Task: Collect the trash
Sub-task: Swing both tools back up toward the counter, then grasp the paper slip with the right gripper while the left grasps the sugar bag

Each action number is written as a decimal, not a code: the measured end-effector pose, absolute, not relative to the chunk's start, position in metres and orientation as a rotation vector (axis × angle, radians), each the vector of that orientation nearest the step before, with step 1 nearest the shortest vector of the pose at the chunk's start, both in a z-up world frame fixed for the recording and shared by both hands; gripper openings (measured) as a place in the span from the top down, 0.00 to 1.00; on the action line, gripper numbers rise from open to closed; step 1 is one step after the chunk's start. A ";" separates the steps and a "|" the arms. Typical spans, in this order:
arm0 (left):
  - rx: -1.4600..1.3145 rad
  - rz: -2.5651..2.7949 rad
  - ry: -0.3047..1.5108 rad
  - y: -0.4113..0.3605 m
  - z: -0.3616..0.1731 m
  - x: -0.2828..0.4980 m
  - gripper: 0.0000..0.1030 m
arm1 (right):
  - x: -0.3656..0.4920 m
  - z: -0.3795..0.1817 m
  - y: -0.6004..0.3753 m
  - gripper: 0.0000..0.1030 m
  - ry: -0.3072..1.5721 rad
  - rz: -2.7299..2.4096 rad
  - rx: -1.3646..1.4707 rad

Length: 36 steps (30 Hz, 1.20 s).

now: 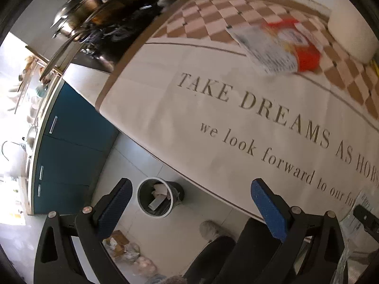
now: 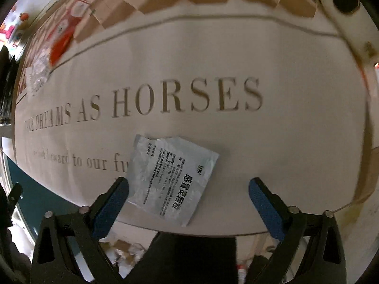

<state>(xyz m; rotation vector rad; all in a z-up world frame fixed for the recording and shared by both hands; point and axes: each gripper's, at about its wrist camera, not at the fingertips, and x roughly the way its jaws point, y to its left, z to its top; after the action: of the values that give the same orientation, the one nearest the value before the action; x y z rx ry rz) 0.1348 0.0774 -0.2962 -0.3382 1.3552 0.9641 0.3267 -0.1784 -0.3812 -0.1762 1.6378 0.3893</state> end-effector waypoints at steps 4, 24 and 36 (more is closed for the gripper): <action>-0.350 0.988 1.367 0.085 -0.303 0.135 0.01 | 0.312 -0.373 -0.157 0.13 1.517 0.416 -0.286; -0.798 0.836 1.210 0.204 -0.316 0.221 0.02 | 0.392 -0.285 -0.028 0.94 1.263 0.711 -0.295; -0.858 0.756 1.205 0.242 -0.362 0.310 0.33 | 0.511 -0.370 0.128 0.94 1.222 0.826 -0.465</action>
<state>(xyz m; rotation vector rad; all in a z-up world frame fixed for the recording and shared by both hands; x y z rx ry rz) 0.3105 0.2421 -0.3625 -0.8581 1.2052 0.7560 0.5108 0.1278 -0.3704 -0.4645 1.2225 0.8261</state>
